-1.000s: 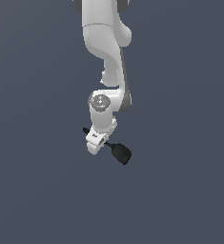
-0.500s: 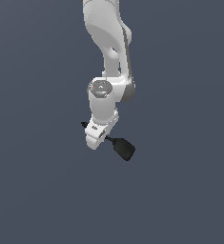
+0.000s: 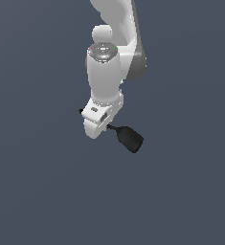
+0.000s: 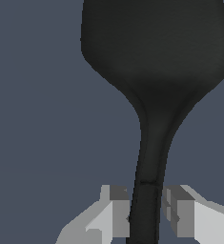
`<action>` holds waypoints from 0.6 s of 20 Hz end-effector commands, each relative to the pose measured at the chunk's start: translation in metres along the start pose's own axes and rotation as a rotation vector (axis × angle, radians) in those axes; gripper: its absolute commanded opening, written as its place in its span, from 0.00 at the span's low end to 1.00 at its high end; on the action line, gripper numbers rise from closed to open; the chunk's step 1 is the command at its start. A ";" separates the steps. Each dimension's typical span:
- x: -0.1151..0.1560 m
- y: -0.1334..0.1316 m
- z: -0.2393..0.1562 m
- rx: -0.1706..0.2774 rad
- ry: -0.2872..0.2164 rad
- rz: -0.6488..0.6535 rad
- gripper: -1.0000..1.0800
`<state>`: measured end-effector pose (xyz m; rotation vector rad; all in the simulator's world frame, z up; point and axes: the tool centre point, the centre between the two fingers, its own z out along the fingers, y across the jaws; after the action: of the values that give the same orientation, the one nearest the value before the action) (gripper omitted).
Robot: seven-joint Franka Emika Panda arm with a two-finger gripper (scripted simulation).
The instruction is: Pick up the object and move it to a goal position.
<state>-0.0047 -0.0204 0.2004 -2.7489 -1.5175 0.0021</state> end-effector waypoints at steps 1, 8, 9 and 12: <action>0.004 0.001 -0.030 -0.001 0.001 0.000 0.00; 0.015 0.004 -0.105 -0.001 0.001 0.000 0.00; 0.016 0.005 -0.116 -0.001 0.001 0.000 0.00; 0.021 0.007 -0.146 -0.001 0.001 0.000 0.00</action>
<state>0.0104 -0.0080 0.3302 -2.7489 -1.5171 0.0007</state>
